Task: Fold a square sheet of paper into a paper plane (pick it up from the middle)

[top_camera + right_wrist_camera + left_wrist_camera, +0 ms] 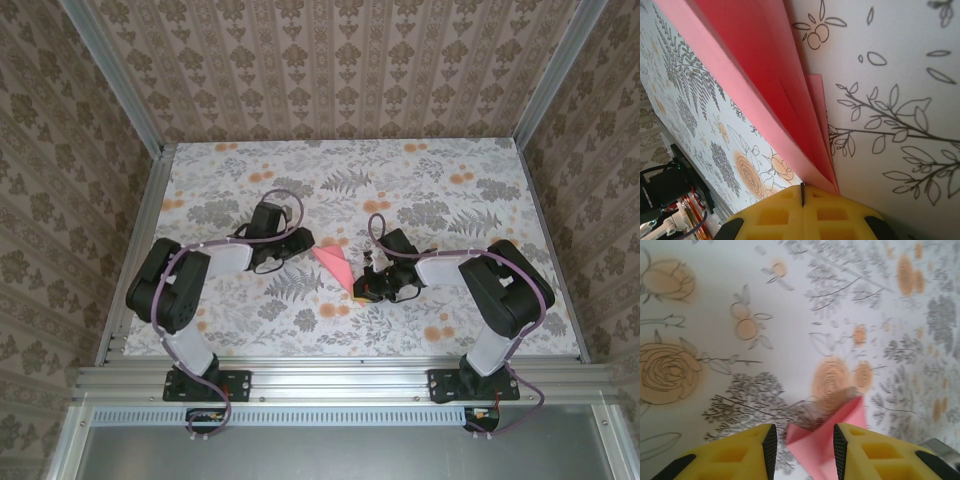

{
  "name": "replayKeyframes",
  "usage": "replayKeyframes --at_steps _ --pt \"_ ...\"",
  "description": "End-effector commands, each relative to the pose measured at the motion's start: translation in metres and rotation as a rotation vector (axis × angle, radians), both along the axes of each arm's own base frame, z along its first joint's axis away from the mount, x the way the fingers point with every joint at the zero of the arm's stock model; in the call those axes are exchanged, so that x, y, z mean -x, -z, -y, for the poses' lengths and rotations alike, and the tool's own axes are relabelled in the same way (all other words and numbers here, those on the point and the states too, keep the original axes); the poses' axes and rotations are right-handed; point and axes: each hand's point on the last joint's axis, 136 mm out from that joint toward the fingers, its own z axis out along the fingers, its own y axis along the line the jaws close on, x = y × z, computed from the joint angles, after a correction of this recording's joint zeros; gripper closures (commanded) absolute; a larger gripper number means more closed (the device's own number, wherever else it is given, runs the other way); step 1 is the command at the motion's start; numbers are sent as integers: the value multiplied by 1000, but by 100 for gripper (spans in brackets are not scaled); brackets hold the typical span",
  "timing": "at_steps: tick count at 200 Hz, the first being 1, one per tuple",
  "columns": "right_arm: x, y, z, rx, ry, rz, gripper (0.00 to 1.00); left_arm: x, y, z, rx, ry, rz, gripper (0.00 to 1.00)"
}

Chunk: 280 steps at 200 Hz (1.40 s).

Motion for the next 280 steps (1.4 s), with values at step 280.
replayKeyframes --at_steps 280 --pt "27 18 32 145 32 -121 98 75 46 80 -118 223 -94 79"
